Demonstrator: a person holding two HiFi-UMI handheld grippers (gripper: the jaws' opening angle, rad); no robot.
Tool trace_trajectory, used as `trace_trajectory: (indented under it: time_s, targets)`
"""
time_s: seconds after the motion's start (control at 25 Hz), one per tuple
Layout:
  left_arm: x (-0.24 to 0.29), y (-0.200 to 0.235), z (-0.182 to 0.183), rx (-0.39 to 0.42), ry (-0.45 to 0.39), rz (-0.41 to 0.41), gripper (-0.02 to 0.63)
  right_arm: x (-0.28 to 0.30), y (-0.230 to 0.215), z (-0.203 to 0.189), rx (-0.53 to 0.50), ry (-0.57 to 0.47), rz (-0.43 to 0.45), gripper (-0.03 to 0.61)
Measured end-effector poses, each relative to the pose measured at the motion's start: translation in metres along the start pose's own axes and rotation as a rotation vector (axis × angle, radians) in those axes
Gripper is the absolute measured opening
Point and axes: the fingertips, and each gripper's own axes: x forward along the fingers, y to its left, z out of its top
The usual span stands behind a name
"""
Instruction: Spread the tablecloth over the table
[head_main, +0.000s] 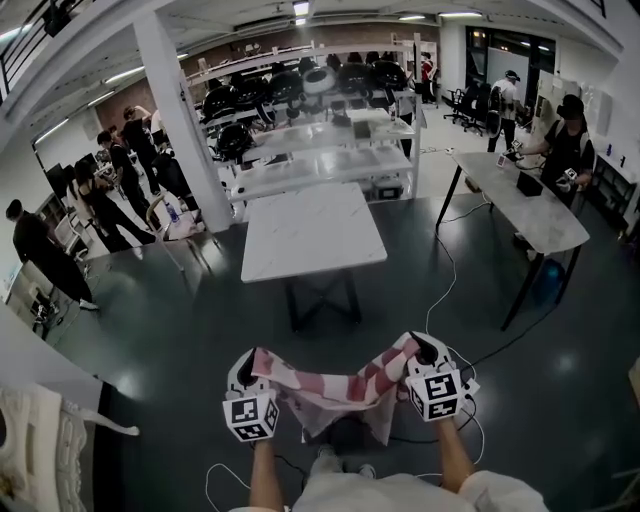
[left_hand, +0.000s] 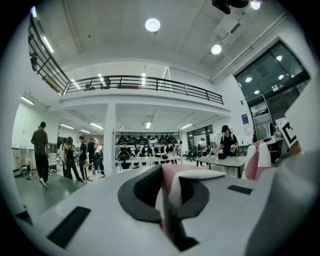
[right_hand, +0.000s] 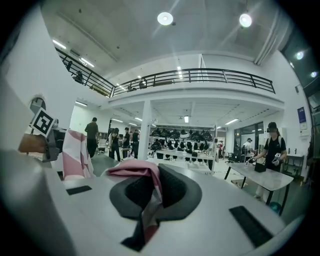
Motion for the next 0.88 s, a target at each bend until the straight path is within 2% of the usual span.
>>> trace_trajectory:
  time_s: [0.4,0.6,0.88]
  targets:
    - [0.057,0.019,-0.010,-0.015,-0.008,0.006,0.026,0.060,-0.015,-0.007,-0.003,0.004,0.001,0.019]
    - [0.112,0.043,-0.010,-0.027,-0.028,-0.001,0.026,0.116,-0.024,-0.002,-0.015,0.005,-0.009,0.018]
    - [0.206,0.099,-0.004,-0.055,-0.048,-0.022,0.026,0.216,-0.022,0.016,-0.038,0.016,-0.025,0.018]
